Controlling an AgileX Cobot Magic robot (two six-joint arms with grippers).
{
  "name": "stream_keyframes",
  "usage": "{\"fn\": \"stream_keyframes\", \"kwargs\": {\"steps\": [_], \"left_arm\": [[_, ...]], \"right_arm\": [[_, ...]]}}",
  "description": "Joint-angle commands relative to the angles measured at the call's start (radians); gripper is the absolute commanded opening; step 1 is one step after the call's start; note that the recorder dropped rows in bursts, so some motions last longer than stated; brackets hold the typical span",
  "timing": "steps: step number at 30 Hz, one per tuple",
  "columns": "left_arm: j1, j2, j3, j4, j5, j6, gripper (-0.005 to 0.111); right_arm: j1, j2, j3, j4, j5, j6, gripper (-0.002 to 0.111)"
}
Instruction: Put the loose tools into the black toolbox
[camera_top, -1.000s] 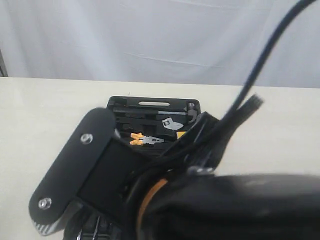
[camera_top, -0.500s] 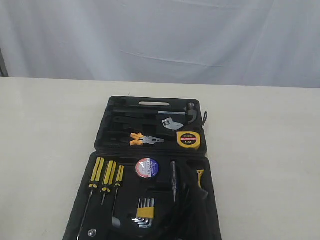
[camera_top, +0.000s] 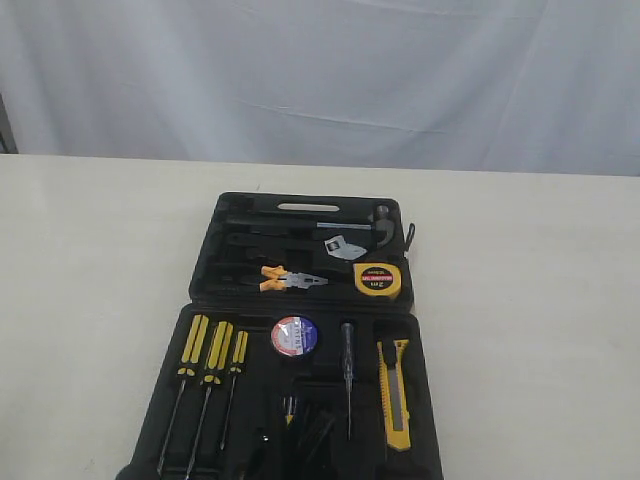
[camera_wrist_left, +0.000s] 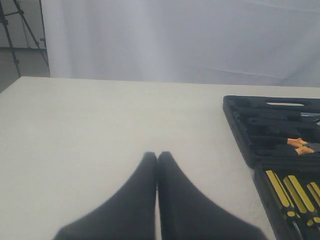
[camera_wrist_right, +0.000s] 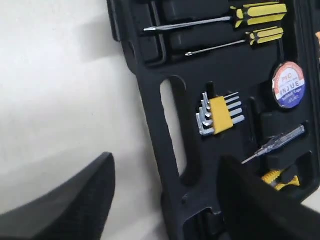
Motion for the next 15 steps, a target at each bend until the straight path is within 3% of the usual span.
{"fn": "stream_keyframes", "kwargs": {"steps": [1, 8, 13, 15], "left_arm": [[-0.002, -0.003, 0.002, -0.002, 0.001, -0.002, 0.0], [-0.002, -0.003, 0.002, -0.002, 0.001, -0.002, 0.0], [-0.002, -0.003, 0.002, -0.002, 0.001, -0.002, 0.0], [-0.002, -0.003, 0.002, -0.002, 0.001, -0.002, 0.0]], "right_arm": [[0.0, 0.055, 0.005, -0.034, -0.013, 0.009, 0.056], [-0.004, 0.112, 0.005, -0.058, -0.056, 0.016, 0.057], [-0.027, 0.137, 0.005, -0.065, -0.05, 0.036, 0.077], [-0.036, 0.148, 0.005, -0.068, -0.05, 0.033, 0.077]]}}
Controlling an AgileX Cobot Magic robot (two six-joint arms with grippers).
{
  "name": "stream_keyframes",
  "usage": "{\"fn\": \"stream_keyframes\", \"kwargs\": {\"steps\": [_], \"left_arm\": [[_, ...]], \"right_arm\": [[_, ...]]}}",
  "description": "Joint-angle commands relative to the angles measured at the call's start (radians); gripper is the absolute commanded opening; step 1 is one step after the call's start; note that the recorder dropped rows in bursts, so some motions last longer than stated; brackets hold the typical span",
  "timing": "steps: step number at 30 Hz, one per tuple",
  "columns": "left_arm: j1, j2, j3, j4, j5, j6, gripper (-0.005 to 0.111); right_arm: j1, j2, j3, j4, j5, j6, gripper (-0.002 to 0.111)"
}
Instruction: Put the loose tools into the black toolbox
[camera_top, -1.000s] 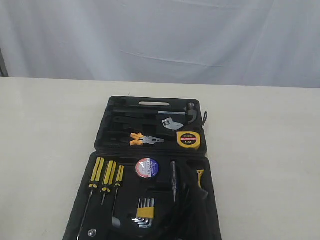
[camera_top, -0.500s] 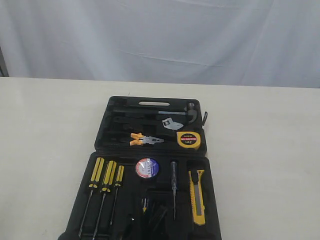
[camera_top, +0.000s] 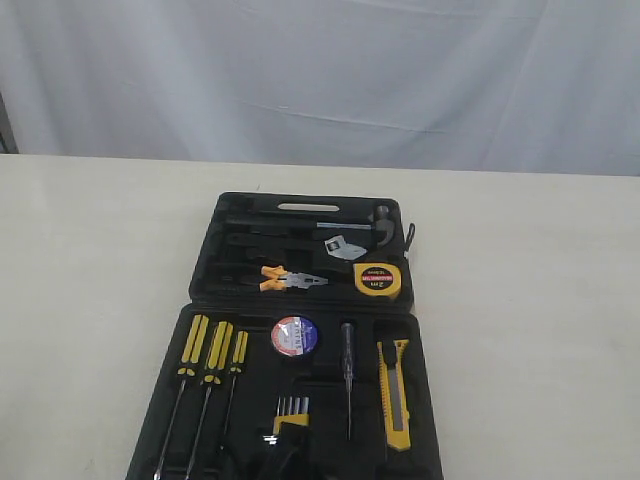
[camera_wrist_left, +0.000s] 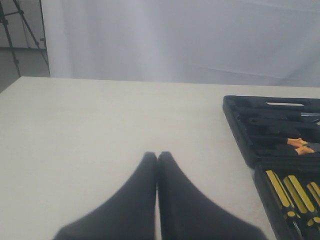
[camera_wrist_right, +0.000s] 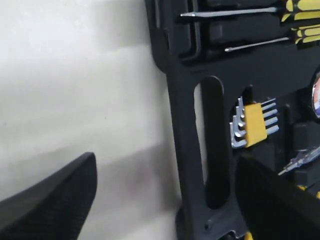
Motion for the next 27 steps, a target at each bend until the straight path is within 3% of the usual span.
{"fn": "stream_keyframes", "kwargs": {"steps": [1, 21, 23, 27], "left_arm": [[-0.002, -0.003, 0.002, -0.002, 0.001, -0.002, 0.0], [-0.002, -0.003, 0.002, -0.002, 0.001, -0.002, 0.0], [-0.002, -0.003, 0.002, -0.002, 0.001, -0.002, 0.0], [-0.002, -0.003, 0.002, -0.002, 0.001, -0.002, 0.0]], "right_arm": [[-0.028, 0.022, 0.005, -0.021, 0.001, 0.006, 0.077], [-0.058, 0.172, 0.005, -0.172, -0.006, 0.089, 0.075], [-0.066, 0.183, 0.005, -0.174, -0.006, 0.089, 0.07], [-0.073, 0.191, 0.005, -0.197, 0.003, 0.103, 0.047]]}}
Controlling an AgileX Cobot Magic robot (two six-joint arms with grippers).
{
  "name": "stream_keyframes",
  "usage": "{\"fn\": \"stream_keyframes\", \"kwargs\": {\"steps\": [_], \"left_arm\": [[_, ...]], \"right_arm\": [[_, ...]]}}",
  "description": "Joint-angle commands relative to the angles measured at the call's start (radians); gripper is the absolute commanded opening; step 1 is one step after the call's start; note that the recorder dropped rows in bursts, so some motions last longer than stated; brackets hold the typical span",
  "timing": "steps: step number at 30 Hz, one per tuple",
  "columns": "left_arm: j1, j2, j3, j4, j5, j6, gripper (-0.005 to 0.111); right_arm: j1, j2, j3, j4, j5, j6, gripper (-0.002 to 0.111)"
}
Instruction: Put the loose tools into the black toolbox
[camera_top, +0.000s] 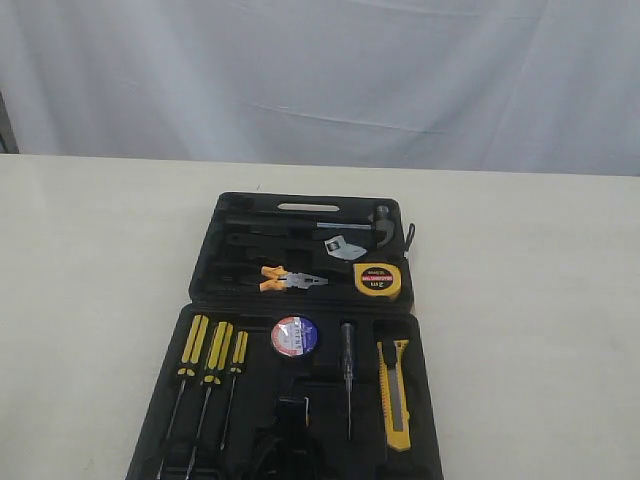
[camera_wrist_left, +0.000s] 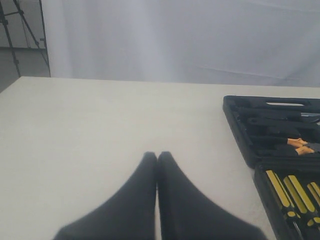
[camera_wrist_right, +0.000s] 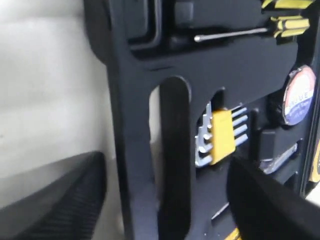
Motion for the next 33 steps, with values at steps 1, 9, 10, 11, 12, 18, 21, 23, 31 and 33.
{"fn": "stream_keyframes", "kwargs": {"steps": [1, 9, 10, 11, 12, 18, 21, 23, 31, 33], "left_arm": [[-0.002, -0.003, 0.002, -0.002, 0.001, -0.002, 0.0], [-0.002, -0.003, 0.002, -0.002, 0.001, -0.002, 0.0], [-0.002, -0.003, 0.002, -0.002, 0.001, -0.002, 0.0], [-0.002, -0.003, 0.002, -0.002, 0.001, -0.002, 0.0], [-0.002, -0.003, 0.002, -0.002, 0.001, -0.002, 0.0], [-0.002, -0.003, 0.002, -0.002, 0.001, -0.002, 0.0], [-0.002, -0.003, 0.002, -0.002, 0.001, -0.002, 0.0], [-0.002, -0.003, 0.002, -0.002, 0.001, -0.002, 0.0], [-0.002, -0.003, 0.002, -0.002, 0.001, -0.002, 0.0], [-0.002, -0.003, 0.002, -0.002, 0.001, -0.002, 0.0]], "right_arm": [[-0.012, 0.029, 0.008, 0.014, -0.032, 0.019, 0.04], [-0.012, 0.029, 0.004, 0.012, -0.032, 0.017, 0.0], [-0.012, 0.029, 0.002, 0.012, -0.032, 0.015, 0.0], [-0.012, 0.027, 0.002, 0.012, -0.032, 0.015, 0.0], [-0.012, 0.025, 0.002, 0.012, -0.03, 0.015, 0.0], [-0.006, -0.021, 0.002, 0.025, 0.012, -0.044, 0.0], [0.003, -0.063, 0.002, 0.028, 0.017, -0.087, 0.0], [0.014, -0.096, 0.002, 0.028, 0.017, -0.11, 0.0], [0.014, -0.221, 0.002, 0.095, 0.019, -0.223, 0.0], [0.014, -0.254, 0.002, 0.11, 0.019, -0.241, 0.0]]}}
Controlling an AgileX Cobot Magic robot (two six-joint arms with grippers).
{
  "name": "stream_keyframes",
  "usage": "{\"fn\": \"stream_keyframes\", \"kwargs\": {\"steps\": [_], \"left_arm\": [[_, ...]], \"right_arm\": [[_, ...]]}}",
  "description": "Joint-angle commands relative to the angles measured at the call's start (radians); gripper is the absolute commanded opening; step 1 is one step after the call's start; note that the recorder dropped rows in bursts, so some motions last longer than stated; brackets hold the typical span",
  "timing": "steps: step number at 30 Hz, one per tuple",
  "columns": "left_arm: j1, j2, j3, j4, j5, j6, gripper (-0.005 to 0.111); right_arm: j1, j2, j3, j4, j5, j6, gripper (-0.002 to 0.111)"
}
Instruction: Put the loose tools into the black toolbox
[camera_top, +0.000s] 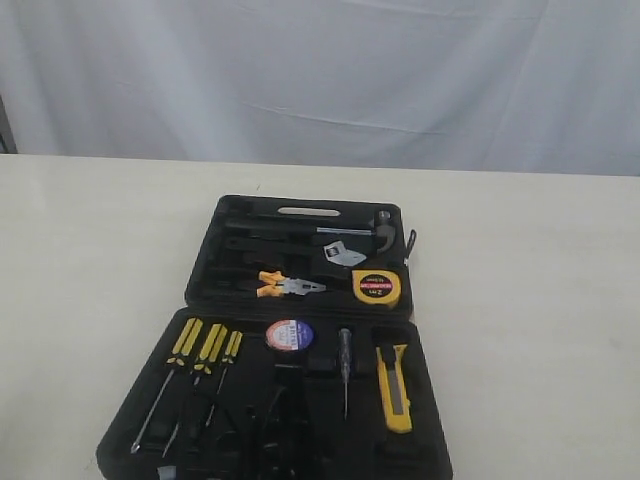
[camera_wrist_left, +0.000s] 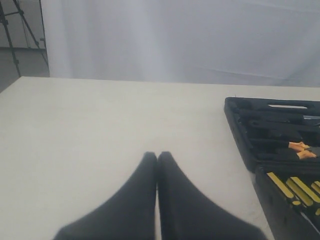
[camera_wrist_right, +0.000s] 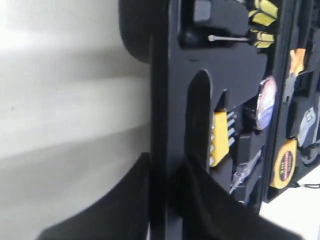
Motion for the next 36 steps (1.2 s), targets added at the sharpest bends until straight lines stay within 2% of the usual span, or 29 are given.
{"fn": "stream_keyframes", "kwargs": {"steps": [1, 18, 23, 30, 36], "left_arm": [[-0.002, -0.003, 0.002, -0.002, 0.001, -0.002, 0.0], [-0.002, -0.003, 0.002, -0.002, 0.001, -0.002, 0.0], [-0.002, -0.003, 0.002, -0.002, 0.001, -0.002, 0.0], [-0.002, -0.003, 0.002, -0.002, 0.001, -0.002, 0.0], [-0.002, -0.003, 0.002, -0.002, 0.001, -0.002, 0.0]], "right_arm": [[0.007, -0.078, -0.001, 0.04, 0.005, -0.062, 0.0], [0.007, -0.34, -0.006, 0.293, 0.077, -0.367, 0.0], [0.007, -0.375, -0.094, 0.367, 0.169, -0.493, 0.0], [0.002, -0.375, -0.223, 0.347, 0.185, -0.651, 0.0], [-0.11, -0.337, -0.277, 0.351, 0.167, -0.748, 0.0]]}}
